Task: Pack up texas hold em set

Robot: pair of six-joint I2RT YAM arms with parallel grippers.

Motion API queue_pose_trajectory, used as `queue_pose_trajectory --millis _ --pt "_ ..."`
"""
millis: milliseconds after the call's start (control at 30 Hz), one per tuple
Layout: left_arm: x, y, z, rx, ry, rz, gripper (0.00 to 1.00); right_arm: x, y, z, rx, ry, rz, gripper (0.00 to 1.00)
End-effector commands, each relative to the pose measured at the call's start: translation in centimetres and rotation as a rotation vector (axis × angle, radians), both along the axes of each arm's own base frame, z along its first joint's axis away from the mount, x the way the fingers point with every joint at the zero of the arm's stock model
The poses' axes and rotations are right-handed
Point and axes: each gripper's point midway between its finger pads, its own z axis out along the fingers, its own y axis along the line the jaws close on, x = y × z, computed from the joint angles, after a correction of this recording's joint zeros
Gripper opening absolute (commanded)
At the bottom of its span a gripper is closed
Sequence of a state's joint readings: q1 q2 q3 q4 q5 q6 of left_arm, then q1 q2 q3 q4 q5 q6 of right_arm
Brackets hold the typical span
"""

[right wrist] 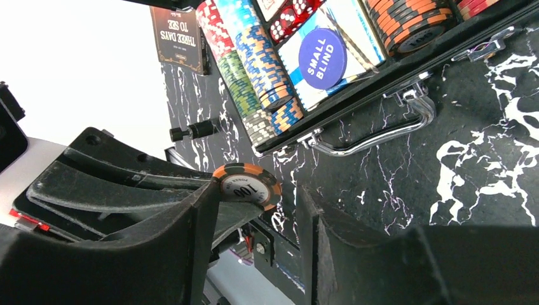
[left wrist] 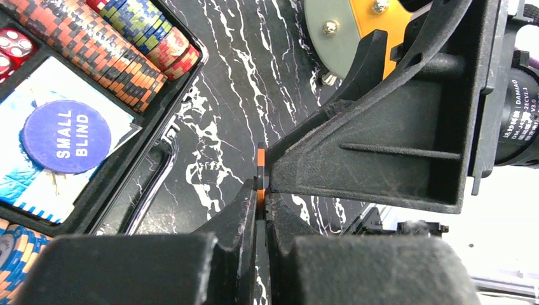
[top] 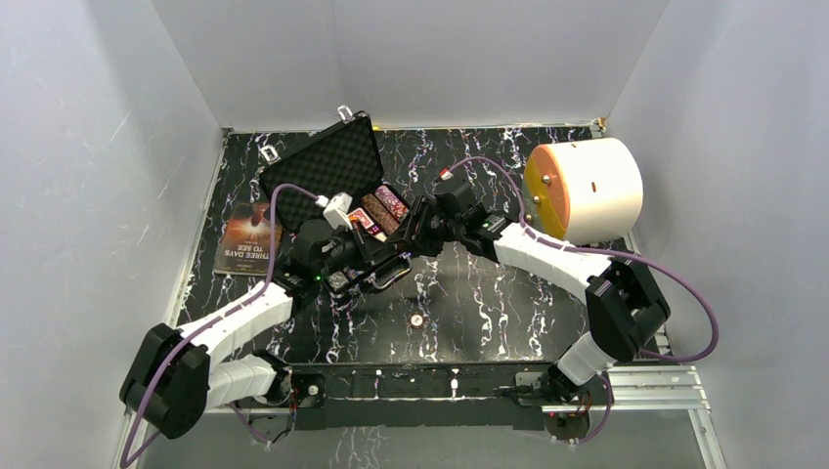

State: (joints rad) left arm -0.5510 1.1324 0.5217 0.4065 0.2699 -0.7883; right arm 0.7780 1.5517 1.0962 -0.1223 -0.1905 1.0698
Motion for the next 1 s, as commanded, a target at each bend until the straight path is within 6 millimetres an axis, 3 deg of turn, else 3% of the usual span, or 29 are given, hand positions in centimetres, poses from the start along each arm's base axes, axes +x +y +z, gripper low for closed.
queue_pose_trajectory --millis 0,100,300,500,700,967 --pt "1.2 0.1 2.1 0.046 -0.093 0.001 0.00 0.9 0.2 1.1 0.033 -0.045 0.017 0.61" --pt "1.3 0.7 1.6 0.121 -0.112 -0.006 0.00 1.8 -0.9 2.2 0.038 -0.096 0.005 0.72" --pt "1.2 1.4 1.1 0.259 -0.140 -0.061 0.00 1.8 -3.4 4.3 -0.035 -0.297 0.096 0.78" --pt "1.4 0.9 1.9 0.393 -0.235 -0.219 0.00 0.3 -5.5 3.9 -0.131 -0.378 0.178 0.78" --pt "3.0 0.6 1.2 0.522 -0.259 -0.313 0.00 -0.5 -7.3 3.7 -0.169 -0.413 0.150 0.79" --pt "5.0 -2.4 -2.0 0.548 -0.205 -0.487 0.00 -0.4 -9.9 0.5 -0.294 -0.383 0.084 0.78"
